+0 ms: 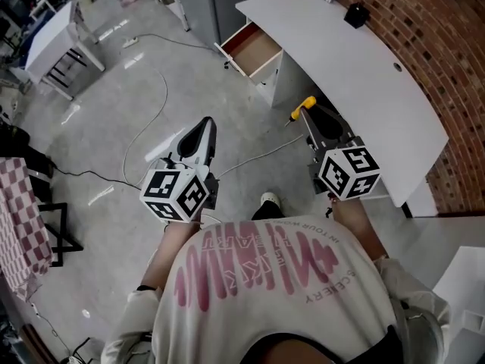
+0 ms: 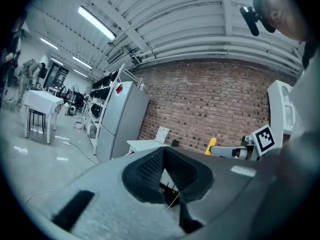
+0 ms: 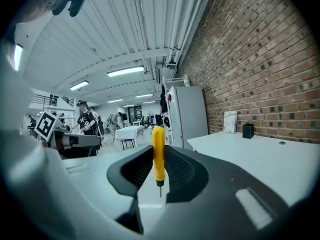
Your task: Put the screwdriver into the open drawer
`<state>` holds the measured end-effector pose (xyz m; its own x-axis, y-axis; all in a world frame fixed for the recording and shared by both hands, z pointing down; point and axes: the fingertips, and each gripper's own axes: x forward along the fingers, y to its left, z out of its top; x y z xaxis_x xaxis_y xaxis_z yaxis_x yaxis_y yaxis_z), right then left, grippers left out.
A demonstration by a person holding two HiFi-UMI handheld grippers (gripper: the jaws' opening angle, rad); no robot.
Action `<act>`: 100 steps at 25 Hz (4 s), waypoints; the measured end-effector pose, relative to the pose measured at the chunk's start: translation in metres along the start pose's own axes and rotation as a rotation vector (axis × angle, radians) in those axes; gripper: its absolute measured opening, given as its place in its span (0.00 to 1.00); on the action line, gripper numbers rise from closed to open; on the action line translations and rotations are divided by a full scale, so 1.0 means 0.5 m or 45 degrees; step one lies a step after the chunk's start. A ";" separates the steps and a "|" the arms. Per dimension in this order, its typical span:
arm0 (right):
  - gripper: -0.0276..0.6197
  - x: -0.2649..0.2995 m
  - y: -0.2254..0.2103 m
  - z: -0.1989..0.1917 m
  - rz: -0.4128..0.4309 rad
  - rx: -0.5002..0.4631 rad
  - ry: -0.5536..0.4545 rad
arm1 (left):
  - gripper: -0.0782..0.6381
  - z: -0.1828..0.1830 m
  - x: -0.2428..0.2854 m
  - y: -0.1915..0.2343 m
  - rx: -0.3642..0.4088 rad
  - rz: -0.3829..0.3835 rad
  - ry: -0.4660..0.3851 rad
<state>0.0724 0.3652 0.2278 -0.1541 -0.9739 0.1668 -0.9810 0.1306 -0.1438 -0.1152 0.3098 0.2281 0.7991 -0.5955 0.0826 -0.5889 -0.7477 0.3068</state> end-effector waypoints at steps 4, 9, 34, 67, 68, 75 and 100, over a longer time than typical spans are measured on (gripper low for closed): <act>0.17 0.051 -0.083 0.047 0.045 -0.022 -0.013 | 0.11 0.025 0.082 0.004 -0.024 0.062 -0.040; 0.17 0.104 -0.156 0.098 0.113 -0.053 -0.036 | 0.11 0.060 0.159 0.000 -0.015 0.124 -0.105; 0.18 0.201 -0.274 0.022 0.208 0.059 0.087 | 0.11 -0.019 0.284 0.019 -0.070 0.225 -0.015; 0.18 0.724 -0.379 0.022 0.087 0.130 0.241 | 0.11 0.058 0.681 0.447 -0.146 0.115 0.179; 0.18 0.742 -0.379 0.023 0.080 0.133 0.244 | 0.11 0.063 0.690 0.463 -0.147 0.111 0.185; 0.18 0.847 -0.377 0.027 0.045 0.136 0.253 | 0.11 0.079 0.750 0.555 -0.155 0.071 0.225; 0.17 1.022 -0.393 -0.187 0.027 0.082 0.567 | 0.11 0.023 0.715 0.721 -0.266 0.241 0.256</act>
<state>0.1757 -0.1406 0.4325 -0.2237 -0.7944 0.5647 -0.9698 0.1240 -0.2098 -0.0433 -0.1762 0.3574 0.6982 -0.6326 0.3353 -0.7081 -0.5408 0.4540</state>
